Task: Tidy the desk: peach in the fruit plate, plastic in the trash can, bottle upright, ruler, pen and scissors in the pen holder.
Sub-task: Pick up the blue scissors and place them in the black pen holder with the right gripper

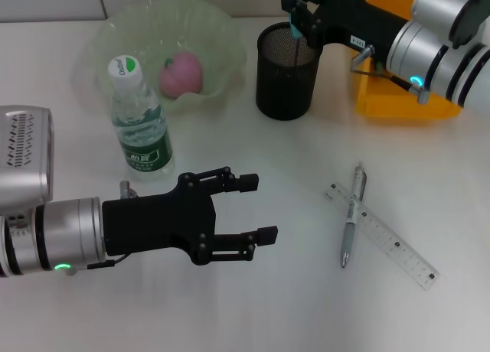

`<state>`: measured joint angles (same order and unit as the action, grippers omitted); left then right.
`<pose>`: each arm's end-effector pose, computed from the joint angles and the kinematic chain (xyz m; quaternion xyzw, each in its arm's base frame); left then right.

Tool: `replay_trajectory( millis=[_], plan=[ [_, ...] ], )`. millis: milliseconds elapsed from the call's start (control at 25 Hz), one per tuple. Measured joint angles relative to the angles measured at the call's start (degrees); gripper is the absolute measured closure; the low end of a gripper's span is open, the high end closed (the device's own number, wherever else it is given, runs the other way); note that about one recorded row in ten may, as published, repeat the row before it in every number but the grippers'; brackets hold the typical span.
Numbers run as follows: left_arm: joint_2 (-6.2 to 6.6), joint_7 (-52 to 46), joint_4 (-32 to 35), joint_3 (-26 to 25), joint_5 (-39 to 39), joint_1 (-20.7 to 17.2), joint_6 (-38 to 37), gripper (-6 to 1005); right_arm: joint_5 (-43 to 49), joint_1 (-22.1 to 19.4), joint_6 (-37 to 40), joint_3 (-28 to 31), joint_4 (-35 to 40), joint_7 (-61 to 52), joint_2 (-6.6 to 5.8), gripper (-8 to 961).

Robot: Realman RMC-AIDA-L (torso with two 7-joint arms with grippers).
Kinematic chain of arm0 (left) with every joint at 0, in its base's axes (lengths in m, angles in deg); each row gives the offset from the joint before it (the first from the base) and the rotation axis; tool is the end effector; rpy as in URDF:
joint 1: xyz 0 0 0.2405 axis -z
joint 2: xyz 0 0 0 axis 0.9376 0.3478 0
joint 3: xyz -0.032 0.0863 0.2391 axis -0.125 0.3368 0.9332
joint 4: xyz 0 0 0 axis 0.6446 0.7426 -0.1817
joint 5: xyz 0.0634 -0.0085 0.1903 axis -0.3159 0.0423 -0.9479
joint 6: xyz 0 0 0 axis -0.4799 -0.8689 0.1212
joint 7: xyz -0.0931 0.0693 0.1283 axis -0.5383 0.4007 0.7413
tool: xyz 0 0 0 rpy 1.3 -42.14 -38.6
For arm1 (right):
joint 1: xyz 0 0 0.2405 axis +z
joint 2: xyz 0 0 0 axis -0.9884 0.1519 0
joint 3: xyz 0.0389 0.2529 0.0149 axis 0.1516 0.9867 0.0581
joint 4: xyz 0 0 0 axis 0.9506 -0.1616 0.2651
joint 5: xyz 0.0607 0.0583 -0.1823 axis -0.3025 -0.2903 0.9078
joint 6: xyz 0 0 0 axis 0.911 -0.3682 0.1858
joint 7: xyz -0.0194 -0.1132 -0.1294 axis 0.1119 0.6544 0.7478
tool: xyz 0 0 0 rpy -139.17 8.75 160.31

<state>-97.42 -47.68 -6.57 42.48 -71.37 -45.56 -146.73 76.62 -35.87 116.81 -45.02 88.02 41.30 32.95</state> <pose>-0.2254 0.2730 -0.0809 -0.9407 -0.1179 -0.3126 0.0581 0.1842 0.4414 -0.0607 -0.8747 0.1504 0.2895 0.3586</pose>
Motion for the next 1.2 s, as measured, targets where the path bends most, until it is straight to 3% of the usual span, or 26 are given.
replay_trajectory(
  millis=[200, 560, 760, 880, 1040, 1200],
  plan=[
    [0.00, 0.17, 0.06, 0.00, -0.01, 0.00, 0.05, 186, 0.07, 0.40, -0.24, 0.02, -1.10, 0.02, 0.07, 744],
    [0.00, 0.75, 0.06, 0.00, -0.01, -0.09, 0.06, 186, 0.11, -0.19, 0.05, 0.04, -1.62, -0.15, 0.09, 633],
    [0.05, 0.78, 0.10, 0.00, 0.01, -0.38, -0.10, 186, -0.23, -2.82, 6.24, 0.60, 0.68, -2.31, 0.10, 499],
    [0.13, 0.79, 0.17, -0.06, 0.12, -0.75, -0.32, 186, 0.04, -8.69, 14.04, 0.33, 10.53, -12.36, -0.17, 453],
    [0.15, 0.80, 0.68, -0.55, 0.06, -1.44, -0.46, 186, 4.02, -17.51, 17.08, -1.05, 30.21, -31.29, -0.29, 391],
    [0.17, 0.80, 0.98, -0.60, 0.03, -1.78, -0.55, 186, 16.48, -22.18, 18.37, -0.84, 48.43, -53.15, -0.34, 329]
  ],
)
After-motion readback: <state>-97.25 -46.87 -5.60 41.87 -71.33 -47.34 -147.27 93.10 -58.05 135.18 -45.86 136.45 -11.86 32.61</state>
